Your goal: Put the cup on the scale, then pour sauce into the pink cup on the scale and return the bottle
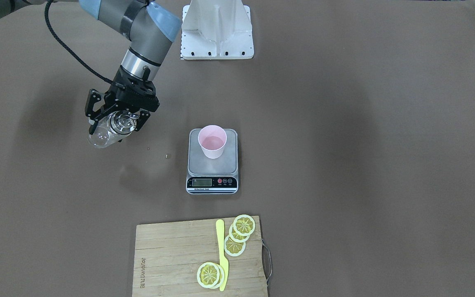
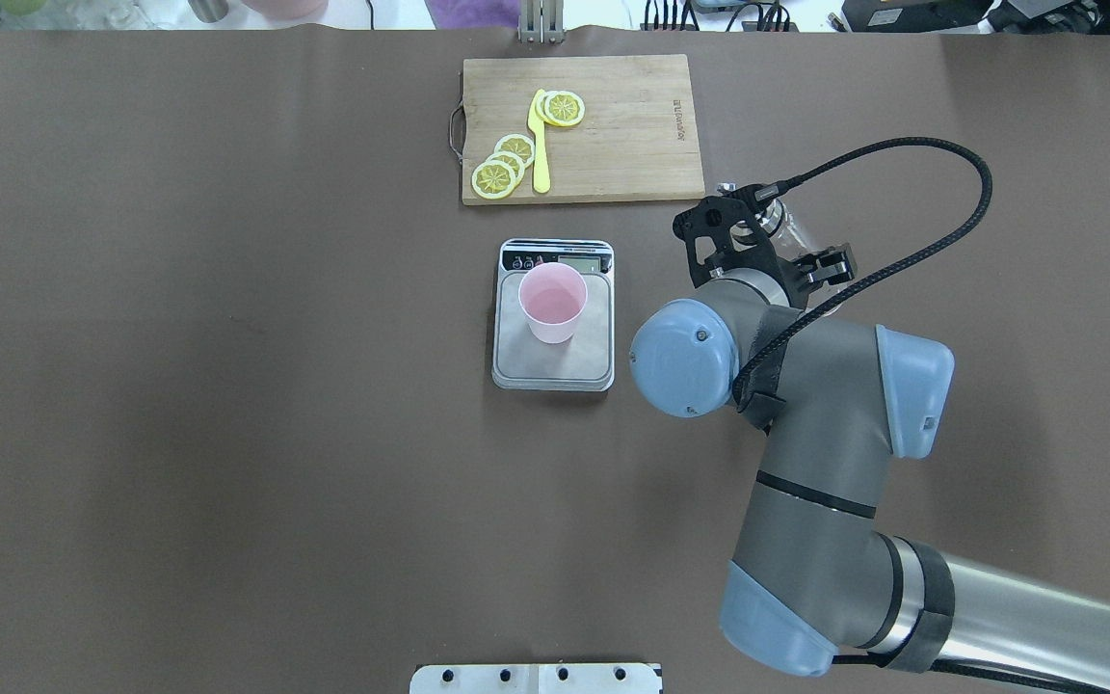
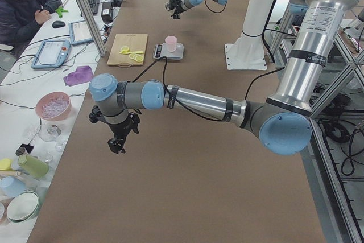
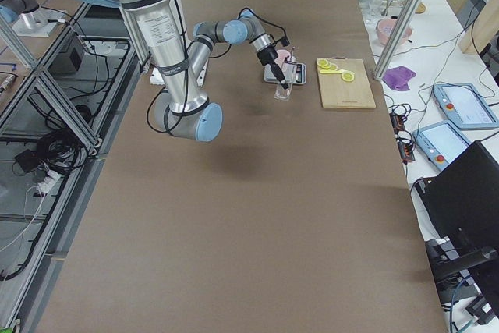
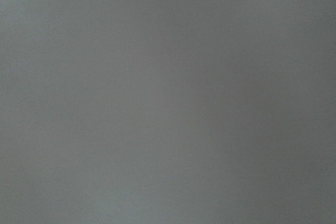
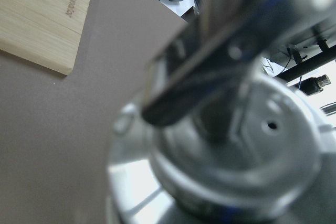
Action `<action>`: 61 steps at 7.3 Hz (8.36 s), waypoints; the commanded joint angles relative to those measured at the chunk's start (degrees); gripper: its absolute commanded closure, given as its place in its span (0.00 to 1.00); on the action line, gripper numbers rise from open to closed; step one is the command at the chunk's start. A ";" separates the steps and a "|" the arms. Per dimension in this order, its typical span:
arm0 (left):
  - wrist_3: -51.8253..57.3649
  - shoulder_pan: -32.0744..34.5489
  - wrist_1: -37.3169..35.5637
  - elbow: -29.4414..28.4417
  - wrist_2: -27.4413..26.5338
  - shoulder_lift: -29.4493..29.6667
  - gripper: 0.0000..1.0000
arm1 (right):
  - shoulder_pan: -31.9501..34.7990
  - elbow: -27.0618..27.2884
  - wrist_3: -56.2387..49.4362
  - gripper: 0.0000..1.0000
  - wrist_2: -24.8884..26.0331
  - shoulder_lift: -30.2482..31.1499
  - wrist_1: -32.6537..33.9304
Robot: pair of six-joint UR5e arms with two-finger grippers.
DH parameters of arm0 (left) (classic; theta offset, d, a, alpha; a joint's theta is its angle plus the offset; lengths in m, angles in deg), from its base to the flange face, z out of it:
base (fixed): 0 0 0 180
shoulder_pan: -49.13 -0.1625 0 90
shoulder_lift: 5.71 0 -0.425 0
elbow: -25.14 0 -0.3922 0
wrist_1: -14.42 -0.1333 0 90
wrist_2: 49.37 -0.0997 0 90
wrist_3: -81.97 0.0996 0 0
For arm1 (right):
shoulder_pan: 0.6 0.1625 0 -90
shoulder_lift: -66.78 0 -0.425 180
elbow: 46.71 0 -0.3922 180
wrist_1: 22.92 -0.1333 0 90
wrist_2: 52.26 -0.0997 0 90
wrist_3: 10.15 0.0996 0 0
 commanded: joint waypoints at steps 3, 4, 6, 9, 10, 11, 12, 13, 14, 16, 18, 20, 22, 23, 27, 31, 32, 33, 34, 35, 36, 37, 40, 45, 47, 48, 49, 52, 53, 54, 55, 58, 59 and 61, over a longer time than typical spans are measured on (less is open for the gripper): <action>0.15 -0.86 0.24 0.03 0.00 -0.52 0.02 | -2.71 -14.60 8.18 1.00 4.29 -8.96 6.35; 0.15 -0.86 0.25 0.03 0.00 -0.61 0.02 | -2.97 -16.55 8.37 1.00 4.47 -11.25 8.87; 0.15 -0.86 0.16 -0.14 0.00 -0.62 0.02 | -3.67 -17.54 10.83 1.00 4.47 -13.54 14.59; 0.15 -0.86 0.25 -0.23 0.00 -0.62 0.02 | -4.38 -19.73 10.92 1.00 4.82 -15.31 20.38; 0.15 -0.86 0.25 -0.23 0.00 -0.62 0.02 | -4.90 -19.82 10.05 1.00 6.91 -15.40 21.02; 0.15 -0.86 0.25 -0.41 0.00 -0.62 0.02 | -5.25 -19.82 9.87 1.00 8.15 -16.36 21.12; 0.15 -0.86 0.25 -0.67 0.00 -0.62 0.02 | -5.43 -19.91 8.99 1.00 9.12 -17.06 21.99; 0.15 -0.86 0.25 -0.76 0.00 -0.79 0.02 | -5.70 -19.91 6.64 1.00 10.78 -17.24 22.17; 0.23 -0.86 0.25 -0.67 0.09 -1.31 0.02 | -6.22 -20.00 6.53 1.00 11.15 -17.16 22.35; 0.15 -0.86 1.47 -0.58 0.09 -2.36 0.02 | -6.84 -22.79 6.52 1.00 11.24 -17.59 24.18; 0.06 -0.86 3.94 -0.58 0.09 -3.69 0.02 | -6.84 -24.48 6.61 1.00 11.24 -18.65 27.70; 0.06 -0.86 3.94 -0.67 0.00 -3.78 0.02 | -6.84 -25.53 6.61 1.00 11.24 -20.05 30.23; 0.06 -0.86 3.85 -0.93 0.09 -3.87 0.02 | -6.84 -29.38 6.96 1.00 11.15 -22.42 31.39; 0.15 -0.86 3.85 -0.76 0.09 -4.04 0.02 | -6.84 -30.27 7.14 1.00 11.24 -22.43 31.83; 0.15 -0.86 3.85 -0.67 0.09 -4.04 0.02 | -6.84 -32.56 7.14 1.00 10.97 -23.92 36.67; 0.15 -0.86 3.85 -0.67 0.09 -4.13 0.02 | -6.84 -35.91 7.23 1.00 9.75 -26.12 41.49; 0.15 -0.86 3.85 -0.67 0.09 -4.13 0.02 | -6.93 -35.99 7.31 1.00 9.57 -26.12 41.86; 0.15 -0.86 3.85 -0.67 0.09 -4.13 0.02 | -6.93 -36.69 7.32 1.00 9.57 -26.12 41.95; 0.15 -0.86 3.85 -0.58 0.09 -4.13 0.02 | -6.93 -37.05 7.40 1.00 9.48 -26.12 42.90; 0.15 -0.86 3.85 -0.67 0.09 -4.13 0.02 | -7.19 -37.14 7.49 1.00 9.39 -26.56 43.61; 0.15 -0.86 3.85 -0.67 0.09 -4.04 0.02 | -7.54 -37.22 7.58 1.00 9.04 -26.56 43.96; 0.15 -0.86 3.85 -0.67 0.09 -4.13 0.02 | -7.63 -37.31 7.58 1.00 9.04 -26.82 44.58; 0.15 -0.86 3.85 -0.67 0.09 -4.04 0.02 | -7.63 -37.31 7.58 1.00 8.95 -26.91 46.25; 0.15 -0.86 3.85 -0.58 0.09 -4.04 0.02 | -7.72 -39.05 8.11 1.00 8.95 -28.49 48.54; 0.06 -0.86 3.85 -0.50 0.09 -4.04 0.02 | -7.81 -40.12 8.19 1.00 8.43 -29.46 48.71; 0.06 -0.86 3.85 -0.50 0.09 -4.04 0.02 | -7.81 -40.56 8.54 1.00 8.34 -29.46 49.85; 0.06 -0.86 3.85 -0.41 0.09 -4.04 0.02 | -7.81 -40.65 9.07 1.00 8.25 -29.64 50.47; 0.06 -0.86 3.85 -0.50 0.09 -4.04 0.02 | -7.90 -41.44 9.16 1.00 7.72 -29.81 51.78; 0.06 -0.86 3.85 -0.50 0.09 -4.04 0.02 | -7.98 -41.53 9.86 1.00 7.72 -29.99 52.23; 0.06 -0.86 3.85 -0.50 0.09 -4.04 0.02 | -8.07 -42.05 9.86 1.00 7.11 -30.86 53.45; 0.06 -0.86 3.85 -0.41 0.09 -4.04 0.02 | -8.16 -42.67 9.86 1.00 6.58 -31.30 53.98; 0.15 -0.86 3.85 -0.50 0.18 -4.04 0.02 | -8.16 -44.07 9.95 1.00 6.49 -31.83 54.25; 0.15 -0.86 3.76 -0.50 0.18 -4.04 0.02 | -8.25 -44.43 9.95 1.00 6.23 -32.27 55.03; 0.15 -0.86 3.76 -0.50 0.18 -4.13 0.02 | -8.42 -44.52 9.95 1.00 6.23 -32.54 55.31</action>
